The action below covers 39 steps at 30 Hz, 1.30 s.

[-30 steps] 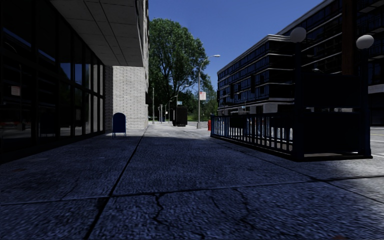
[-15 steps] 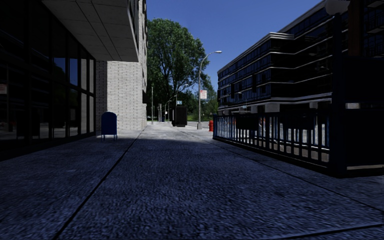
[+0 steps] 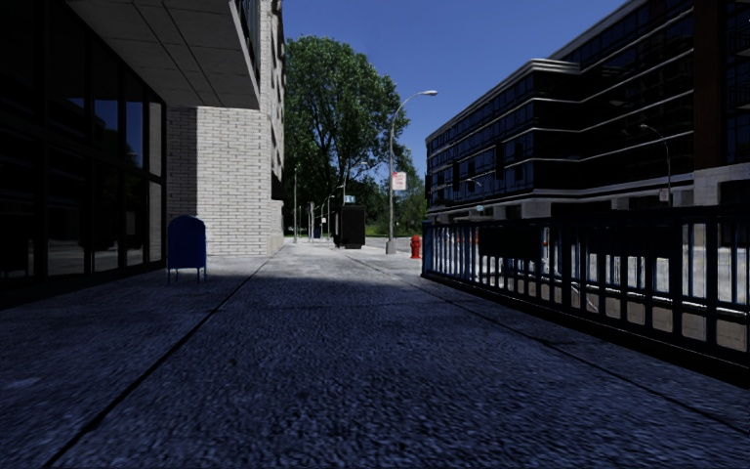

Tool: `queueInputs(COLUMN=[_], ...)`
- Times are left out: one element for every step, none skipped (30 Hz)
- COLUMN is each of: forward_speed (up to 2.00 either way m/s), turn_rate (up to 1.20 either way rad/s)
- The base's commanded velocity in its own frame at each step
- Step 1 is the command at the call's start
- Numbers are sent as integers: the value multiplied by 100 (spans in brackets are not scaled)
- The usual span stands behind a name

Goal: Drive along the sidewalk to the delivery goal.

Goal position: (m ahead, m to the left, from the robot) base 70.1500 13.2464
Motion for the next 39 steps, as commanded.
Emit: queueInputs(forward_speed=[200, 200, 200, 200, 200, 200, 200, 200, 200, 200, 200, 200, 200, 200, 200, 200, 200, 200, 200, 200, 200, 200, 200, 200, 200, 200, 200, 200, 200, 200, 200, 200, 200, 200, 200, 200, 200, 200, 200], turn_rate=[0, 0, 0, 0, 2, 7, 7, 14, 20, 21, 21, 22, 23, 23, 23, 23, 23, 23, 23, 23, 23, 23, 23, 25, 26, 26, 26, 27, 28, 29, 29, 29, 29, 29, 29, 29, 29, 29, 29])
